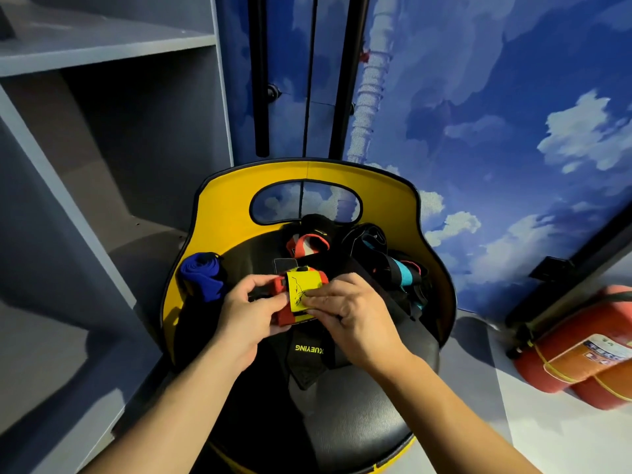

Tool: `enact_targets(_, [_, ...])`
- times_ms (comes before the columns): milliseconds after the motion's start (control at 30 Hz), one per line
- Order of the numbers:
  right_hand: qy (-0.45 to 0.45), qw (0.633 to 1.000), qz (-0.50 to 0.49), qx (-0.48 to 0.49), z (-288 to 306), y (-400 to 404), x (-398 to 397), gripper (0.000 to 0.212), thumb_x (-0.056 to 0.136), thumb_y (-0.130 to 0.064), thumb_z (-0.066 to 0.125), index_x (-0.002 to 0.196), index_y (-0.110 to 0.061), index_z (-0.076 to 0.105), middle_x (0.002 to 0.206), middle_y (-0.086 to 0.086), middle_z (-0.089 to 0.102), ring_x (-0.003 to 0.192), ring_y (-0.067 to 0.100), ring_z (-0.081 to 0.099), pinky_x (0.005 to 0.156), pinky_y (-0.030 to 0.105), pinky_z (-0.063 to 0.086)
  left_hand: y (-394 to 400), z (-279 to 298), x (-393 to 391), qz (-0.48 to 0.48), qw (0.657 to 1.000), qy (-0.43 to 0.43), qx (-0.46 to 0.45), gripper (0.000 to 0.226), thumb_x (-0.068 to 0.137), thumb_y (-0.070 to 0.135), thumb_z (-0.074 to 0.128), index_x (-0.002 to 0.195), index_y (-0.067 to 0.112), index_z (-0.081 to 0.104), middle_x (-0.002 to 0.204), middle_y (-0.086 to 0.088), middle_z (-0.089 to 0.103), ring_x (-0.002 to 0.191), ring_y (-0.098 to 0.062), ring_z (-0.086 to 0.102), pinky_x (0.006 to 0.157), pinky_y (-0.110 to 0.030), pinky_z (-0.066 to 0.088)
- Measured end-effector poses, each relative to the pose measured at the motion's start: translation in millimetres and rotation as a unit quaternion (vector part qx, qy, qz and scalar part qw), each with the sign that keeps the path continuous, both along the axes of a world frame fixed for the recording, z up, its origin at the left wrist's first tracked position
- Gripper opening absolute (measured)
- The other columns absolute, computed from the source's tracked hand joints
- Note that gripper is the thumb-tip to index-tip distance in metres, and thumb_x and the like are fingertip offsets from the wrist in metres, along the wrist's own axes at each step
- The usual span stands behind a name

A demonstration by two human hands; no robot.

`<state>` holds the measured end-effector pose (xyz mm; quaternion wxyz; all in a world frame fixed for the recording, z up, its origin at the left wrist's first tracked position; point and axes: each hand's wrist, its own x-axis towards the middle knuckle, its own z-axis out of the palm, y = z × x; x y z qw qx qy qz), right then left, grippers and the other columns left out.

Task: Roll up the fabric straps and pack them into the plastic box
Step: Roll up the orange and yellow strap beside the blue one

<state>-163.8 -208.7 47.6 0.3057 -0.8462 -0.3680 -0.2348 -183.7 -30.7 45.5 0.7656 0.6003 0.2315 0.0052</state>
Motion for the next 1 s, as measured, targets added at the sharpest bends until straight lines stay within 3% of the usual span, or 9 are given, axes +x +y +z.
enact_targets(133, [-0.044, 0.999, -0.009, -0.014, -8, -7, -3, 0.021, 0.094, -0.032, 0.065, 0.103, -0.021, 0.08, 0.108, -0.011, 0.074, 0.1, 0.016, 0.062, 0.083, 0.033, 0.05, 1, 3, 0, -0.015, 0.999, 0.021, -0.021, 0.029, 0.087, -0.004, 0.07, 0.104, 0.02, 0.069, 0.103, -0.019, 0.073, 0.086, -0.039, 0.074, 0.075, -0.052, 0.061])
enact_targets(333, [-0.063, 0.998, -0.018, 0.003, -14, -5, -9, 0.023, 0.097, -0.028, 0.066, 0.114, -0.016, 0.076, 0.126, -0.007, 0.069, 0.117, 0.019, 0.057, 0.105, 0.027, 0.041, 7, 12, -1, -0.035, 0.997, 0.022, -0.063, 0.028, 0.088, -0.002, 0.068, 0.108, 0.018, 0.069, 0.1, -0.015, 0.076, 0.088, -0.039, 0.074, 0.071, -0.049, 0.061])
enact_targets(433, [0.02, 0.995, -0.03, 0.088, -13, -2, -6, 0.015, 0.093, -0.029, 0.07, 0.102, -0.02, 0.078, 0.12, -0.01, 0.068, 0.117, 0.016, 0.055, 0.102, 0.031, 0.044, 7, 16, -1, -0.057, 0.996, 0.019, -0.072, 0.027, 0.089, -0.001, 0.068, 0.108, 0.018, 0.069, 0.095, -0.013, 0.077, 0.085, -0.037, 0.075, 0.069, -0.047, 0.061])
enact_targets(533, [0.199, 0.96, -0.052, 0.192, -7, -2, -7, 0.02, 0.082, -0.03, 0.081, 0.096, -0.029, 0.066, 0.124, -0.007, 0.052, 0.124, 0.009, 0.048, 0.102, 0.021, 0.039, 7, 18, -1, -0.075, 0.994, 0.012, -0.075, 0.028, 0.089, 0.0, 0.068, 0.11, 0.019, 0.069, 0.096, -0.01, 0.078, 0.085, -0.036, 0.076, 0.071, -0.047, 0.061])
enact_targets(633, [0.302, 0.929, -0.038, 0.21, -7, -9, -4, 0.054, 0.079, -0.041, 0.082, 0.126, -0.038, 0.054, 0.135, -0.006, 0.046, 0.132, 0.006, 0.044, 0.109, 0.021, 0.038, 10, 19, -1, -0.086, 0.993, 0.008, -0.085, 0.03, 0.09, 0.001, 0.066, 0.115, 0.019, 0.068, 0.105, -0.012, 0.076, 0.09, -0.037, 0.075, 0.075, -0.049, 0.061])
enact_targets(733, [0.439, 0.85, 0.055, 0.286, -1, -7, -4, 0.062, 0.086, -0.025, 0.076, 0.142, -0.029, 0.049, 0.127, -0.006, 0.065, 0.12, 0.011, 0.061, 0.098, 0.029, 0.051, 12, 21, -2, -0.111, 0.989, 0.007, -0.098, 0.032, 0.092, 0.005, 0.065, 0.12, 0.018, 0.067, 0.11, -0.013, 0.075, 0.095, -0.037, 0.074, 0.078, -0.048, 0.06])
enact_targets(833, [0.441, 0.834, 0.052, 0.329, 4, -6, -3, 0.051, 0.087, -0.011, 0.074, 0.134, -0.018, 0.055, 0.12, 0.003, 0.069, 0.107, 0.012, 0.067, 0.086, 0.025, 0.054, 8, 25, -5, -0.146, 0.983, -0.013, -0.114, 0.038, 0.088, 0.012, 0.069, 0.124, 0.02, 0.065, 0.115, -0.011, 0.074, 0.103, -0.035, 0.072, 0.088, -0.049, 0.058])
enact_targets(900, [0.436, 0.829, 0.045, 0.348, 6, -6, -2, 0.047, 0.087, -0.009, 0.074, 0.13, -0.016, 0.057, 0.118, 0.005, 0.069, 0.105, 0.012, 0.068, 0.085, 0.025, 0.054, 3, 25, -10, -0.164, 0.983, -0.036, -0.074, 0.058, 0.072, 0.016, 0.081, 0.126, 0.023, 0.062, 0.114, -0.005, 0.075, 0.105, -0.028, 0.072, 0.093, -0.047, 0.056])
enact_targets(1000, [0.436, 0.827, 0.033, 0.353, 7, -4, -4, 0.046, 0.084, -0.008, 0.076, 0.127, -0.016, 0.059, 0.111, 0.001, 0.07, 0.101, 0.011, 0.069, 0.083, 0.025, 0.055, 0, 21, -12, -0.127, 0.99, -0.055, 0.019, 0.068, 0.064, 0.008, 0.088, 0.123, 0.026, 0.062, 0.115, -0.002, 0.073, 0.097, -0.022, 0.075, 0.083, -0.041, 0.061])
